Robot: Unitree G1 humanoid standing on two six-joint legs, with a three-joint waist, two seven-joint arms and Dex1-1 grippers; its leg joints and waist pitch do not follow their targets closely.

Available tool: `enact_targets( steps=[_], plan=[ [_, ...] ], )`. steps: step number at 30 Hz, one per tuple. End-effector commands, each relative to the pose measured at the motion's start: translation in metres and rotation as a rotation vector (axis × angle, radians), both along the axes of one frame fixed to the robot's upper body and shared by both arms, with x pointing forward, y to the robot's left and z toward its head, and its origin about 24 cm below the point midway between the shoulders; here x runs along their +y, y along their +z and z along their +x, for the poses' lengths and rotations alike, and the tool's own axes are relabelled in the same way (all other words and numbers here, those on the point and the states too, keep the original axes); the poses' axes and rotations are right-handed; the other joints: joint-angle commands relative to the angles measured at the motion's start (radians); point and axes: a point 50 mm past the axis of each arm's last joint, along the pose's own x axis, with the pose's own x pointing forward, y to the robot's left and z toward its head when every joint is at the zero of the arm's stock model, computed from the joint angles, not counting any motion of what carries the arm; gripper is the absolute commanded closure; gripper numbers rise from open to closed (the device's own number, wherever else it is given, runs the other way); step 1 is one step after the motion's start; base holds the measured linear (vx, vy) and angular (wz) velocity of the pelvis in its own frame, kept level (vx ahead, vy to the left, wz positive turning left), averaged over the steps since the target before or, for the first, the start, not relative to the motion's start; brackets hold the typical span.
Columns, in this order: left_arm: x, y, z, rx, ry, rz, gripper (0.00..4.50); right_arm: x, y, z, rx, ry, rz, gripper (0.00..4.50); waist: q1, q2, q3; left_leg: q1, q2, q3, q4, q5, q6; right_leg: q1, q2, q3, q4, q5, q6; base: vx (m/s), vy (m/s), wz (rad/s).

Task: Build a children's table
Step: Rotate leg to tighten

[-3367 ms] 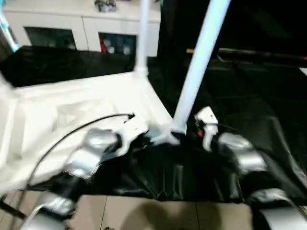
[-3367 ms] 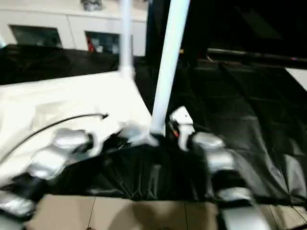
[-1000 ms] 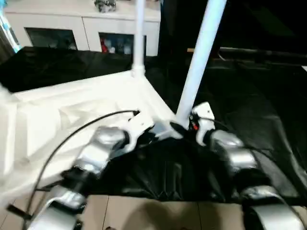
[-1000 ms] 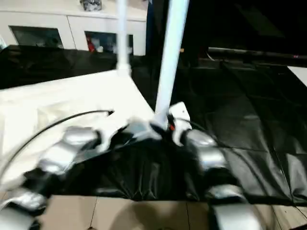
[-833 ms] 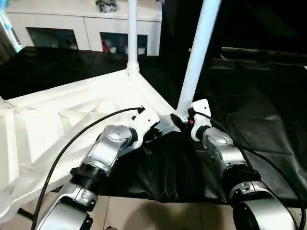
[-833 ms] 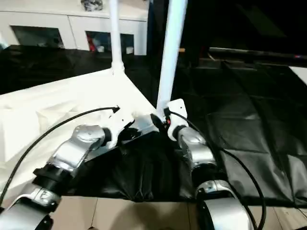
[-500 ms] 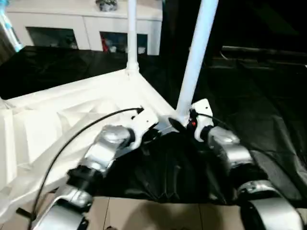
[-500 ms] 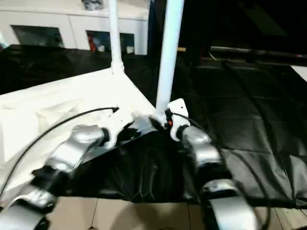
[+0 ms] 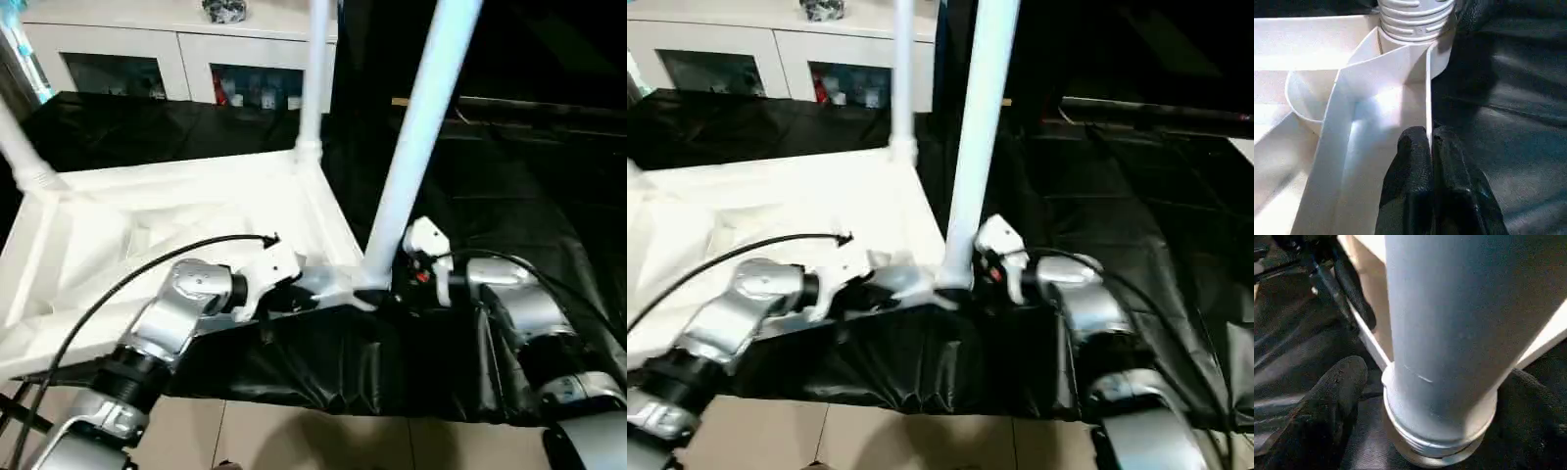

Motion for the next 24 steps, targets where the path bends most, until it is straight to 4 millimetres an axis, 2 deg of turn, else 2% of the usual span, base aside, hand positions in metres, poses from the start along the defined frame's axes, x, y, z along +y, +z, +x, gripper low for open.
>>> enact_targets(
  steps=[1,3,5,12,15,18,19,21,22,23,24],
  plan=[
    [-0.009,0.013,-0.002,-0.045,-0.067,-0.057,4.50,0.004,0.003,-0.003,0.007,0.050,0.014,0.61,0.000,-0.007,-0.074,0.007,0.022,0.001,-0.066,-0.203,0.063,0.058,-0.069,0.043,-0.076,-0.310,-0.191,0.000,0.000,0.00],
    [-0.009,0.012,-0.003,-0.040,-0.076,-0.056,4.50,0.006,0.002,-0.004,0.010,0.061,0.014,0.89,0.000,-0.008,-0.074,0.007,0.021,0.002,-0.066,-0.201,0.062,0.058,-0.069,0.043,-0.076,-0.308,-0.190,0.000,0.000,0.00],
    [-0.008,0.011,-0.004,-0.032,-0.089,-0.055,4.50,0.008,0.001,-0.006,0.014,0.079,0.009,1.00,0.000,-0.001,-0.073,0.007,0.021,0.001,-0.066,-0.199,0.059,0.058,-0.069,0.043,-0.077,-0.310,-0.189,0.000,0.000,0.00],
    [-0.009,0.011,-0.002,-0.030,-0.083,-0.056,4.50,0.010,-0.001,-0.008,0.020,0.078,0.018,1.47,0.001,-0.005,-0.073,0.009,0.021,0.001,-0.067,-0.207,0.054,0.058,-0.068,0.044,-0.078,-0.313,-0.187,0.000,0.000,0.00],
    [-0.010,0.010,-0.002,-0.035,-0.056,-0.066,4.50,0.014,-0.009,-0.011,0.043,0.053,0.029,1.69,0.002,-0.007,-0.073,0.010,0.022,0.002,-0.067,-0.206,0.054,0.057,-0.069,0.044,-0.079,-0.317,-0.185,0.000,0.000,0.00],
    [-0.013,0.009,0.003,-0.045,0.009,-0.075,4.50,0.018,-0.013,-0.009,0.040,-0.020,0.054,1.73,-0.002,-0.006,-0.072,0.008,0.020,0.000,-0.069,-0.212,0.045,0.057,-0.068,0.043,-0.080,-0.335,-0.177,0.000,0.000,0.00],
    [-0.017,0.010,0.008,-0.067,0.055,-0.080,4.50,0.022,-0.016,-0.003,0.013,-0.136,0.061,1.74,-0.004,-0.011,-0.071,0.009,0.019,0.001,-0.068,-0.220,0.041,0.056,-0.068,0.043,-0.083,-0.358,-0.169,0.000,0.000,0.00],
    [-0.019,0.010,0.010,-0.074,0.072,-0.083,4.50,0.024,-0.017,0.000,0.009,-0.175,0.065,1.74,-0.008,-0.008,-0.069,0.011,0.017,-0.001,-0.069,-0.239,0.029,0.055,-0.070,0.041,-0.088,-0.409,-0.155,0.000,0.000,0.00],
    [-0.024,0.012,0.015,-0.091,0.117,-0.087,4.50,0.028,-0.020,0.005,-0.001,-0.269,0.076,1.75,-0.010,-0.011,-0.070,0.011,0.017,0.000,-0.068,-0.234,0.027,0.051,-0.070,0.043,-0.088,-0.415,-0.149,0.000,0.000,0.00],
    [-0.032,0.014,0.023,-0.108,0.186,-0.095,4.50,0.038,-0.022,0.011,0.026,-0.382,0.127,1.75,-0.012,-0.007,-0.066,0.014,0.016,0.001,-0.069,-0.242,0.022,0.046,-0.067,0.043,-0.092,-0.427,-0.147,0.000,0.000,0.00],
    [-0.033,0.014,0.023,-0.109,0.192,-0.096,4.50,0.039,-0.022,0.011,0.030,-0.391,0.132,1.75,-0.015,-0.007,-0.069,0.015,0.013,-0.002,-0.068,-0.248,0.013,0.050,-0.069,0.040,-0.095,-0.448,-0.141,0.000,0.000,0.00]
  ],
)
